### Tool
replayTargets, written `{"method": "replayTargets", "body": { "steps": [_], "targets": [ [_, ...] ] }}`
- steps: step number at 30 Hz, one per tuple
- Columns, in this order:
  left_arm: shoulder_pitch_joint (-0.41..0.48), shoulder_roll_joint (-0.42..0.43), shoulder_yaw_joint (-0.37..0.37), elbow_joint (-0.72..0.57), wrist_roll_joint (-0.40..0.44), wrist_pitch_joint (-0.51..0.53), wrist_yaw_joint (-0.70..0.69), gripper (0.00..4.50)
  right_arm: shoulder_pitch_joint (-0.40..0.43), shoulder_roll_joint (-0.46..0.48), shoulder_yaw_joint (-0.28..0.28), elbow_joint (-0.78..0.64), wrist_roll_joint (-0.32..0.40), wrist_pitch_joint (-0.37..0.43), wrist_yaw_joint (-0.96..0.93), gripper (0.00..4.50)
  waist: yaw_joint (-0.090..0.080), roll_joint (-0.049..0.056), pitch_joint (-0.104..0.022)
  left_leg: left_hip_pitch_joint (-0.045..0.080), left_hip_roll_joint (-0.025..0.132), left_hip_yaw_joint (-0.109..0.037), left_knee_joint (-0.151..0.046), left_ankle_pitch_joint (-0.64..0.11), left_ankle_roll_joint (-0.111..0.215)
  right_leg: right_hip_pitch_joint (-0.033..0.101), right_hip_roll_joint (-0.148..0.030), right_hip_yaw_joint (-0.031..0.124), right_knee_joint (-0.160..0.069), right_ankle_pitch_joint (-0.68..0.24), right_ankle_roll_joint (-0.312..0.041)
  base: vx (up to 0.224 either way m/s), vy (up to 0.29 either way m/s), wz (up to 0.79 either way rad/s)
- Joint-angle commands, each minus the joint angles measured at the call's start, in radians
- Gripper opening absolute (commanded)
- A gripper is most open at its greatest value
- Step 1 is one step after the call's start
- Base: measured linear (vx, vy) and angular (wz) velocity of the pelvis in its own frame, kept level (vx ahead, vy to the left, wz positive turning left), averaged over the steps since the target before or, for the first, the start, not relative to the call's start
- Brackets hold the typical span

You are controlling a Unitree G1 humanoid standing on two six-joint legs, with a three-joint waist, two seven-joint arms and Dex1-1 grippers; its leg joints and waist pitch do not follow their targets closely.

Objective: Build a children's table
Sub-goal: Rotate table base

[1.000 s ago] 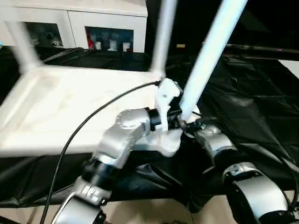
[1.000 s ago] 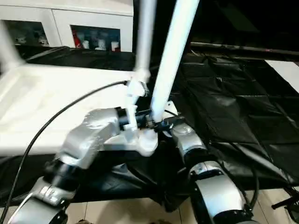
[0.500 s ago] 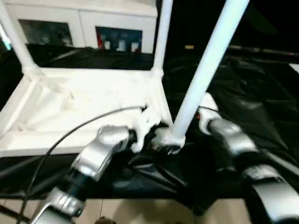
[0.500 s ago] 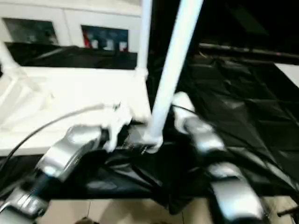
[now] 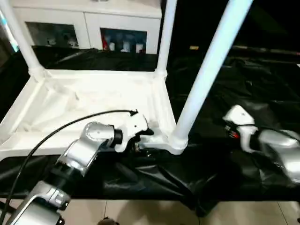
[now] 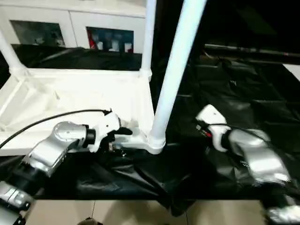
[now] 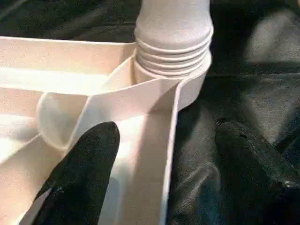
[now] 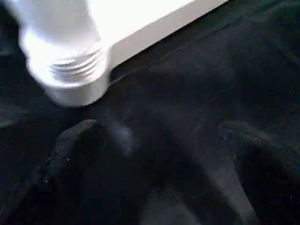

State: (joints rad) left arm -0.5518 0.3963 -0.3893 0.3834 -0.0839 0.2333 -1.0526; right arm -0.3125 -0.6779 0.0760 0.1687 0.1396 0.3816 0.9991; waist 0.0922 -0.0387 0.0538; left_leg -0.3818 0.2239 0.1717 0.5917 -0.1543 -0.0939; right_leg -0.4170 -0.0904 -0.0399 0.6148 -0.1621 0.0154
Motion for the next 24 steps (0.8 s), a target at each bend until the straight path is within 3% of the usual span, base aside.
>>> {"method": "replayTargets", "body": {
  "steps": [1, 9, 15, 24],
  "targets": [
    [-0.02, -0.002, 0.008, 0.016, -0.014, 0.005, -0.031, 3.26, 0.005, -0.025, -0.008, -0.058, 0.035, 0.042, 0.038, 4.5, 0.004, 0.004, -0.068, 0.017, -0.006, 0.009, -0.071, -0.329, 0.013, 0.051, -0.025, 0.019, -0.08, -0.3, -0.175, 0.0, 0.0, 0.0],
    [-0.067, 0.021, 0.009, 0.095, 0.003, -0.015, -0.083, 2.48, 0.039, -0.059, -0.001, -0.181, 0.083, 0.144, 0.074, 3.77, 0.005, 0.007, -0.07, 0.018, -0.003, 0.008, -0.071, -0.308, 0.012, 0.049, -0.024, 0.019, -0.075, -0.253, -0.19, 0.0, 0.0, 0.0],
    [-0.072, 0.031, 0.01, 0.121, 0.017, -0.022, -0.094, 1.97, 0.047, -0.064, 0.005, -0.204, 0.092, 0.167, 0.078, 3.29, 0.007, 0.006, -0.069, 0.018, -0.002, 0.008, -0.071, -0.318, 0.005, 0.05, -0.029, 0.019, -0.075, -0.258, -0.199, 0.0, 0.0, 0.0],
    [-0.093, 0.033, 0.005, 0.207, 0.046, -0.064, -0.098, 1.28, 0.046, -0.069, 0.014, -0.224, 0.097, 0.192, 0.079, 2.64, 0.01, 0.008, -0.067, 0.02, -0.003, 0.007, -0.073, -0.337, -0.004, 0.047, -0.031, 0.02, -0.081, -0.315, -0.174, 0.0, 0.0, 0.0]
  ]
}}
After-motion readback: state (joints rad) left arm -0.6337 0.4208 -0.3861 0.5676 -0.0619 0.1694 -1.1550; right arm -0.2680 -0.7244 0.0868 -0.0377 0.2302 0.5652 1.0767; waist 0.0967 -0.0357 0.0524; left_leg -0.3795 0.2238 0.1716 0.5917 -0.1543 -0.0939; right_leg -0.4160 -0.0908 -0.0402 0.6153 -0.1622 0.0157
